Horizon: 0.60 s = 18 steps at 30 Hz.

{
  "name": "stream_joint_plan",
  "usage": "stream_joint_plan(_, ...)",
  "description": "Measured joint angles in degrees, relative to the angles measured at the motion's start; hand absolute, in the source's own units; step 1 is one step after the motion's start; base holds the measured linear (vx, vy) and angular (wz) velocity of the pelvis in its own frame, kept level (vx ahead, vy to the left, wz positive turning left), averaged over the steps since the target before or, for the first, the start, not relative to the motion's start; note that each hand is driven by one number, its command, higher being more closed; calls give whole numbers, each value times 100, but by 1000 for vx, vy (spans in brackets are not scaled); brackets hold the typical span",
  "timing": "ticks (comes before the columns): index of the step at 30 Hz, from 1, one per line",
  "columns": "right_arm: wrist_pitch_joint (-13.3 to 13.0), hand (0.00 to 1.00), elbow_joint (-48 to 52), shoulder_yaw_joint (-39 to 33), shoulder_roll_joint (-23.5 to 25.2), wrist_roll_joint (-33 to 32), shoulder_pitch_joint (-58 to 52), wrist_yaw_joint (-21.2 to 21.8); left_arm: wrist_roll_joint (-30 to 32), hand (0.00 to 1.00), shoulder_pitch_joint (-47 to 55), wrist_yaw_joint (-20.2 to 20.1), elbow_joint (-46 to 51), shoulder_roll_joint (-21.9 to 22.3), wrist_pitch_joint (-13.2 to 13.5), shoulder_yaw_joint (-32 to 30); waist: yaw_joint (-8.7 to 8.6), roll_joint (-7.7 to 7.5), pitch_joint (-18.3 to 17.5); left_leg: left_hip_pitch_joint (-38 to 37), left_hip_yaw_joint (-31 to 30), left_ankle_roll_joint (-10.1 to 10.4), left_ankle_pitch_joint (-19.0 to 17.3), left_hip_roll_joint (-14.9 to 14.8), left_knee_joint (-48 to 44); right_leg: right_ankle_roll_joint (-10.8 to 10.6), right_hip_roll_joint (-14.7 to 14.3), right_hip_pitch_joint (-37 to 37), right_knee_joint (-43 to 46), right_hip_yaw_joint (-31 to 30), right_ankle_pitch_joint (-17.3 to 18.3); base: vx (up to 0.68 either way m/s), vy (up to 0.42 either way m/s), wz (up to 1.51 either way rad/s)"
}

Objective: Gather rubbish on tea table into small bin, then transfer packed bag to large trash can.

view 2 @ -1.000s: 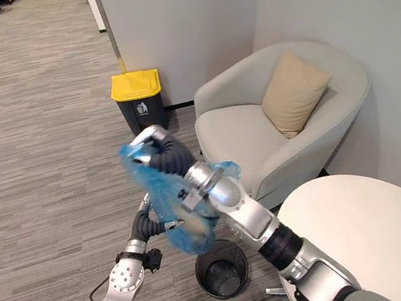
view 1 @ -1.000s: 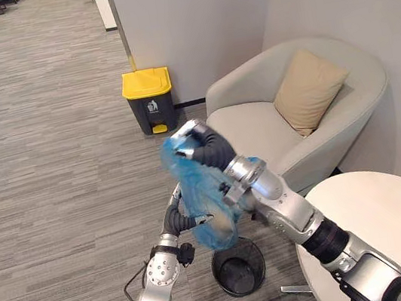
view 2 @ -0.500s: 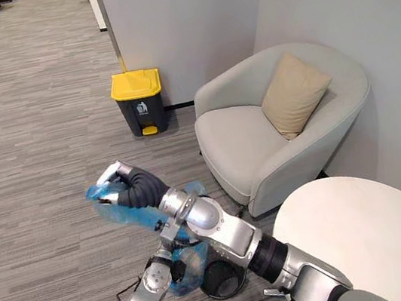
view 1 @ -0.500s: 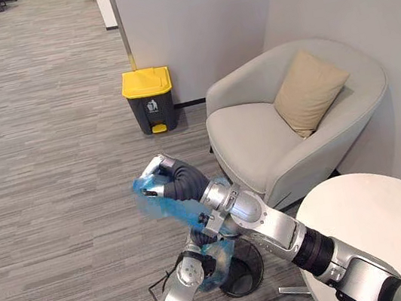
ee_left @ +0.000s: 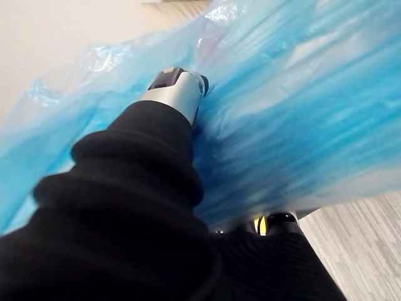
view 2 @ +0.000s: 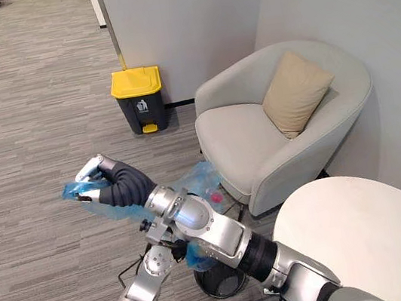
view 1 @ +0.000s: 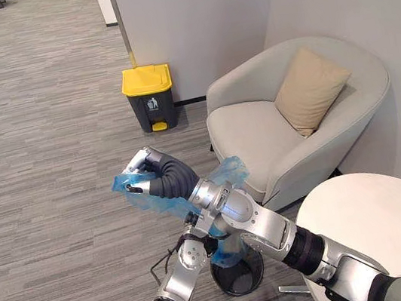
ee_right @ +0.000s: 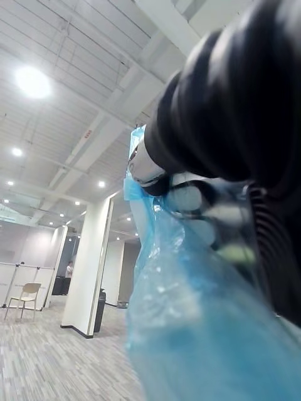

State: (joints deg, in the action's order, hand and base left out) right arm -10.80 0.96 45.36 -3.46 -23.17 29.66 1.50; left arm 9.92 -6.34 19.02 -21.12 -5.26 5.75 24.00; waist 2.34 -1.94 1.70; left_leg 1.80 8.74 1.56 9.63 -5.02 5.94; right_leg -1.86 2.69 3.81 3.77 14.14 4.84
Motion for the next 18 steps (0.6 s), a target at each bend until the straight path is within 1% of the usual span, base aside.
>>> stream_joint_plan(6, 1, 100, 0, -66, -4, 60, -366, 107, -177, 100, 2, -11, 352, 64, 124, -205, -19, 0, 0, -17, 0, 7, -5, -2, 1, 0, 2, -1, 15, -1, 3, 0, 0, 0)
stream_joint_plan(8, 1, 100, 3, -213, -6, 182, -541, 135, -219, 100, 7, -12, 413, 59, 142, -232, -10, 0, 0, -20, 0, 24, -17, -2, 1, 1, 5, -1, 19, 0, 5, 0, 0, 0)
stream_joint_plan(10, 0, 100, 3, -366, -13, 338, -664, 136, -265, 100, 75, -25, 544, 67, 145, -308, -16, -5, 3, -24, 2, -2, 2, 43, 1, 0, 11, -1, 19, 4, 5, 0, 0, 0)
stream_joint_plan(11, 0, 100, 3, -503, -19, 512, -761, 132, -275, 100, 80, -34, 604, 68, 151, -392, -16, -6, 4, -28, 2, -3, 2, 50, 1, -1, 18, 0, 21, 6, 5, 0, 0, 0)
stream_joint_plan(12, 0, 0, 3, -572, -49, 637, -809, 131, -279, 100, 86, -37, 644, 66, 164, -472, -25, -6, 4, -30, 2, -3, 3, 56, 1, -1, 22, 1, 22, 6, 5, 0, 0, 0)
stream_joint_plan(15, -6, 0, 5, -931, -162, 1181, -1067, 116, -299, 100, 247, -129, 842, 66, 240, -742, -50, -8, 5, -40, 2, -4, 3, 82, 1, -6, 46, 7, 20, 7, 8, 0, 0, 0)
stream_joint_plan(17, -7, 0, 18, -1104, -306, 1483, -1189, 111, -310, 100, 417, -157, 917, 67, 243, -886, -91, -12, 8, -44, 3, -4, 3, 96, 1, -12, 61, 8, 20, 6, 10, 0, 0, 0)
stream_joint_plan(18, -12, 0, 64, -1218, -434, 1746, -1235, 95, -311, 100, 559, -167, 949, 64, 247, -1012, -142, -17, 13, -45, 5, -4, 2, 101, 1, -12, 66, 7, 20, 3, 10, 0, 0, 0)
